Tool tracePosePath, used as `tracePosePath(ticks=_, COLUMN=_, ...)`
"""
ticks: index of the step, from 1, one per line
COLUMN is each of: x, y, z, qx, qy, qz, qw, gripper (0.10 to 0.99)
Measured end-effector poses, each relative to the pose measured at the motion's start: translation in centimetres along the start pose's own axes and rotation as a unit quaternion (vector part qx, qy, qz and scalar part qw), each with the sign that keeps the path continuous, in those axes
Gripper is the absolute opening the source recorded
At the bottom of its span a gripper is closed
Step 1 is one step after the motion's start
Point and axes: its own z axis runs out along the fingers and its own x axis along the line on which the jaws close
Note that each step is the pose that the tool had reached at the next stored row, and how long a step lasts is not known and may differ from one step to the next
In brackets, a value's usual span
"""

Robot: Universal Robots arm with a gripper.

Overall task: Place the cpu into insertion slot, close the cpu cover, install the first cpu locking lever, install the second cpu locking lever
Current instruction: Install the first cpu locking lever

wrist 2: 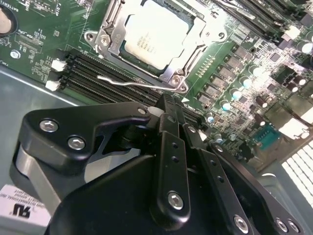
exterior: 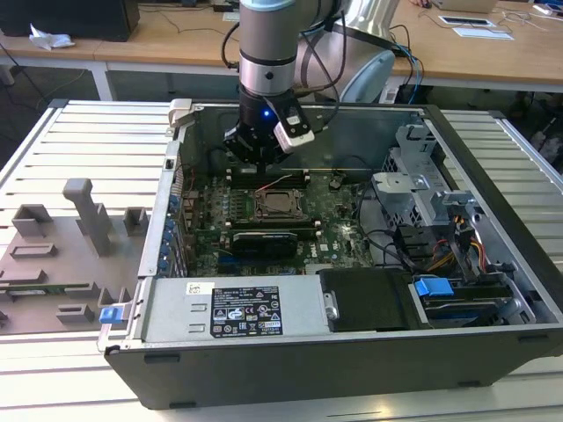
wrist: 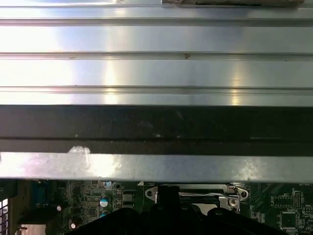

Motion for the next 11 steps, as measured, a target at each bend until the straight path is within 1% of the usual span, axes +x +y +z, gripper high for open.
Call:
tracePosePath(ticks=3, x=-0.01, y=-0.01, z=0.48, qx=-0.0006, qy=0.0000, qz=0.000, qw=1.0000, gripper=0.102)
tracePosePath(ticks=4, x=-0.07, y=0.08, z=0.76, qx=-0.0010, qy=0.0002, qz=0.000, qw=1.0000, gripper=0.102)
tracePosePath(ticks=6, x=-0.31, y=0.31, z=0.93, qx=-0.0010, qy=0.0005, qz=0.000, qw=1.0000, gripper=0.102)
tracePosePath(ticks=9, x=-1.01, y=0.73, z=1.21, qx=-0.0010, qy=0.0016, qz=0.000, qw=1.0000, gripper=0.102)
tracePosePath(ticks=10, x=-1.45, y=0.80, z=1.36, qx=-0.0011, qy=0.0025, qz=0.000, qw=1.0000, gripper=0.102)
tracePosePath(ticks=11, x=-1.64, y=0.82, z=1.42, qx=-0.0011, qy=0.0029, qz=0.000, qw=1.0000, gripper=0.102)
